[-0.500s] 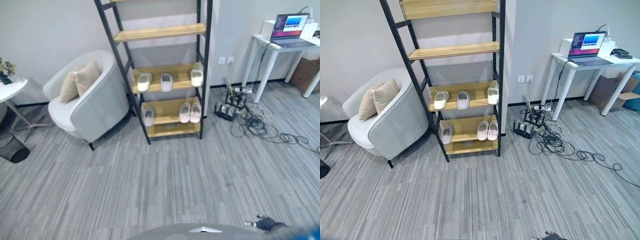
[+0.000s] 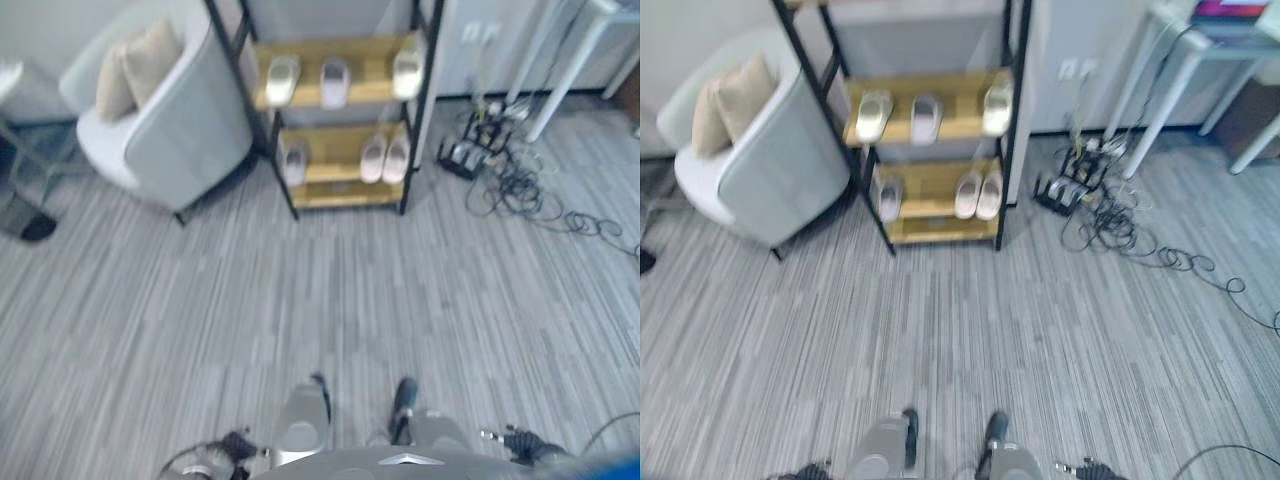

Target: Arrange the slippers neatly on the shoe rack.

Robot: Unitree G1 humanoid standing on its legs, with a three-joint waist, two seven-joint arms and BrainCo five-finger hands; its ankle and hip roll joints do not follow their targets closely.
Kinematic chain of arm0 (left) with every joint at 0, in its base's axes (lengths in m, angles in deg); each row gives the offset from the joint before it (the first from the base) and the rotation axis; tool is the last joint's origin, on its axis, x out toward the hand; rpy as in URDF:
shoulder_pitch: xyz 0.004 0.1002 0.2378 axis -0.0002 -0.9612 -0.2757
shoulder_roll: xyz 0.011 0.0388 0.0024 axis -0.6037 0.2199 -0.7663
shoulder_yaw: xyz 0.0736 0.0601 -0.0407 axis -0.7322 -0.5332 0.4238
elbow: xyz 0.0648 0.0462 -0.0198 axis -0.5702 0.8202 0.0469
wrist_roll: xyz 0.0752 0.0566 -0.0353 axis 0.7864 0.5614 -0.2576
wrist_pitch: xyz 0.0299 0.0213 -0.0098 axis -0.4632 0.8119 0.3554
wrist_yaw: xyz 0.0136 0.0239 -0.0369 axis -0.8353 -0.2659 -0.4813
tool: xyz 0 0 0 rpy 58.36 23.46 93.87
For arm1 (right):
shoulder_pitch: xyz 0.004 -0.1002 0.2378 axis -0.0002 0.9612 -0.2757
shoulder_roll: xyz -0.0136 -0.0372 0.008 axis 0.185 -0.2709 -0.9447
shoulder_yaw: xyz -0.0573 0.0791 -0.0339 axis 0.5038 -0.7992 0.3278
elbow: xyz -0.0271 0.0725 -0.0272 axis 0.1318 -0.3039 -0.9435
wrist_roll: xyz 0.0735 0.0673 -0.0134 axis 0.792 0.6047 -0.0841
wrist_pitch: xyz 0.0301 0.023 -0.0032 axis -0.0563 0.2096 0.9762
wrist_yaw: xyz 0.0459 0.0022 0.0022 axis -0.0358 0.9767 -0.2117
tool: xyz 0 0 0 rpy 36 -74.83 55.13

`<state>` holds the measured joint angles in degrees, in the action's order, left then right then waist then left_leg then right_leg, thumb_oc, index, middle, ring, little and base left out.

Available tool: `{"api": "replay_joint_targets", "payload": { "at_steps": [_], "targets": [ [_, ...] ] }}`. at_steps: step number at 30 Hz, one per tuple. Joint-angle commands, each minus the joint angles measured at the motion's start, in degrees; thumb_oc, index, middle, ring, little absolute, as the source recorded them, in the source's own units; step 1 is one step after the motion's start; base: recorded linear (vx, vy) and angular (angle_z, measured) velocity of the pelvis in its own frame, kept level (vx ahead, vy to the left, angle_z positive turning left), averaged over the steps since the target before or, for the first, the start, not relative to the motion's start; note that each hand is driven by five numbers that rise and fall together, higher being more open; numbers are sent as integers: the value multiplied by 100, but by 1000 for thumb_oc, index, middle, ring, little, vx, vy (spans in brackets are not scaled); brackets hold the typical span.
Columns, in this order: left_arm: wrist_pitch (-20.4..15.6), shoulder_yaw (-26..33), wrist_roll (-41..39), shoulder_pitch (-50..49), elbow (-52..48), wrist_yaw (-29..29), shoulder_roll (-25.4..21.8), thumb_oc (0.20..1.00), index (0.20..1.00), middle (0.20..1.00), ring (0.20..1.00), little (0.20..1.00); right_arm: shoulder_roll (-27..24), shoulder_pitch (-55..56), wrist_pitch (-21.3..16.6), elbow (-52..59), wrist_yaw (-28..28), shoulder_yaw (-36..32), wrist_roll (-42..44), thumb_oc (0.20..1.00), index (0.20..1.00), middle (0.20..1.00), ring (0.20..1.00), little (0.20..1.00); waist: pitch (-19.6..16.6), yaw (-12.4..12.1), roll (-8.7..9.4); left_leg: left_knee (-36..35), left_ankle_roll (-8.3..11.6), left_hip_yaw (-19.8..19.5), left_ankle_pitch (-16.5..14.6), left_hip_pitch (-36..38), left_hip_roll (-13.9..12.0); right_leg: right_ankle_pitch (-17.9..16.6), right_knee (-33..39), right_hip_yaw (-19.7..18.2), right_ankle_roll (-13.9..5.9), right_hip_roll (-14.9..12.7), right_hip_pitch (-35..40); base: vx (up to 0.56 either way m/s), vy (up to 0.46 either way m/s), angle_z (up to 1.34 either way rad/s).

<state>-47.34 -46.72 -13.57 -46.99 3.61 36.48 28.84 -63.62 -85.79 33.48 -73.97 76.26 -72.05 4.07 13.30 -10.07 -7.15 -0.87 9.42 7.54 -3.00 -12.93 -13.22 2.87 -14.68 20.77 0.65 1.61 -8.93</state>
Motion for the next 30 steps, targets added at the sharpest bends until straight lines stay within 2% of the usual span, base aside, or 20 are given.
{"api": "replay_joint_targets", "payload": {
  "at_steps": [1,3,4,5,6,7,8,9,10,11,12,13,14,16,17,22,24,26,28,30],
  "targets": [
    [17,-6,274,-455,-167,-25,-432,1000,1000,1000,1000,1000,209,425,-38,364,-33,182,-494,1000,1000,1000,1000,1000,-178,54,598,258,-482,-381,1093,-595,840,1051,1463,-382,-692,-807,2163,327,182,-7],
    [37,26,327,-467,-144,-26,-446,1000,1000,1000,1000,1000,232,432,-12,361,-35,132,-527,1000,1000,1000,1000,1000,-250,14,671,393,-572,-461,1084,-659,976,1047,1267,-391,-716,-891,2188,477,281,78],
    [71,145,350,-437,-96,9,-522,1000,1000,1000,1000,1000,251,434,20,456,-65,-18,-469,1000,1000,1000,1000,1000,-341,-30,880,712,-833,-417,802,-586,1253,709,501,-435,-897,-1296,2071,472,306,32],
    [71,145,350,-437,-96,9,-520,1000,1000,1000,1000,1000,249,434,21,457,-65,-19,-469,1000,1000,1000,1000,1000,-357,-34,873,713,-836,-416,806,-605,1244,698,506,-440,-898,-1288,2052,393,339,-22],
    [57,167,333,-423,-110,-7,-546,1000,1000,1000,1000,1000,232,423,28,467,-76,-21,-452,1000,1000,1000,1000,1000,-329,-1,885,776,-926,-401,705,-484,1327,418,-109,-464,-901,-1495,1839,283,394,-7],
    [49,152,270,-323,-238,-34,-621,1000,1000,1000,1000,1000,237,321,38,608,-79,15,-361,1000,1000,1000,1000,1000,-232,138,843,786,-1176,-416,448,-103,1522,-511,-1366,-639,-860,-1822,1308,287,391,1],
    [49,152,270,-324,-239,-34,-623,1000,1000,1000,1000,1000,239,322,38,608,-79,16,-361,1000,1000,1000,1000,1000,-220,136,857,791,-1178,-408,438,-92,1535,-496,-1385,-646,-866,-1840,1313,316,375,24],
    [38,120,237,-275,-319,-38,-656,1000,1000,1000,1000,1000,229,293,27,675,-59,26,-344,1000,1000,1000,1000,1000,-170,196,785,749,-1243,-441,361,127,1555,-577,-1855,-633,-825,-1900,1095,333,209,31],
    [17,77,114,-139,-453,-80,-720,1000,1000,1000,1000,1000,253,270,-13,762,-31,31,-269,1000,1000,1000,1000,1000,-71,369,680,630,-1301,-597,248,501,1564,-326,-2283,-716,-699,-1671,644,437,225,25],
    [-2,98,-1,-64,-499,-94,-766,1000,1000,1000,1000,1000,271,273,-42,775,-34,56,-239,1000,1000,1000,1000,1000,-22,438,660,583,-1292,-686,205,670,1565,-141,-2200,-696,-651,-1523,496,521,129,16],
    [-49,73,-163,33,-575,-93,-772,1000,1000,1000,1000,1000,295,236,-76,846,-32,107,-198,1000,1000,1000,1000,1000,33,540,649,512,-1260,-821,140,879,1551,102,-1597,-493,-601,-1374,292,296,11,25],
    [-49,74,-163,33,-575,-93,-773,1000,1000,1000,1000,1000,296,235,-76,846,-31,108,-198,1000,1000,1000,1000,1000,51,555,642,511,-1255,-837,136,901,1545,103,-1577,-471,-597,-1366,331,342,-32,47],
    [-103,21,-197,106,-656,-134,-762,1000,1000,1000,1000,1000,313,255,-101,903,-13,148,-189,1000,1000,1000,1000,1000,123,635,681,482,-1218,-940,21,1061,1562,202,-1035,-494,-629,-1231,152,304,-98,62],
    [-125,26,-159,151,-602,-167,-709,1000,1000,1000,1000,1000,270,316,-80,826,32,118,-258,1000,1000,1000,1000,1000,227,748,766,494,-1139,-1114,-253,1332,1619,-203,152,-723,-803,-1219,-239,449,-207,36],
    [-126,35,-136,120,-570,-165,-694,1000,1000,1000,1000,1000,260,329,-64,797,17,107,-267,1000,1000,1000,1000,1000,245,769,775,520,-1116,-1147,-321,1399,1619,-302,373,-780,-840,-1232,-270,266,-153,5],
    [-117,58,34,-26,-368,-129,-632,1000,1000,1000,1000,1000,235,398,-38,709,-22,46,-326,1000,1000,1000,1000,1000,220,865,785,481,-1004,-1287,-523,1716,1512,-578,767,-1039,-937,-1246,-409,243,-145,17],
    [-104,69,94,-77,-310,-109,-621,1000,1000,1000,1000,1000,221,445,-28,684,-29,28,-358,1000,1000,1000,1000,1000,191,870,805,465,-967,-1313,-578,1802,1483,-573,810,-1024,-933,-1240,-352,278,-220,17],
    [-65,121,211,-218,-205,-67,-643,1000,1000,1000,1000,1000,136,536,-25,600,-74,-7,-394,1000,1000,1000,1000,1000,-34,895,821,462,-846,-1426,-677,1958,1295,-451,762,-1050,-820,-1103,-180,467,-383,23],
    [-62,110,233,-250,-217,-23,-643,1000,1000,1000,1000,1000,46,523,-16,529,-101,27,-486,1000,1000,1000,1000,1000,-106,888,780,811,-679,-1436,-484,1861,1125,-253,773,-1030,-688,-928,-12,262,-278,47],
    [-68,65,199,-165,-298,-23,-639,1000,1000,1000,1000,1000,-47,402,-33,553,-37,104,-565,1000,1000,1000,1000,1000,-4,813,816,2020,-487,-1451,117,1246,1042,-81,802,-936,-496,-847,221,150,-301,34]
  ]
}}
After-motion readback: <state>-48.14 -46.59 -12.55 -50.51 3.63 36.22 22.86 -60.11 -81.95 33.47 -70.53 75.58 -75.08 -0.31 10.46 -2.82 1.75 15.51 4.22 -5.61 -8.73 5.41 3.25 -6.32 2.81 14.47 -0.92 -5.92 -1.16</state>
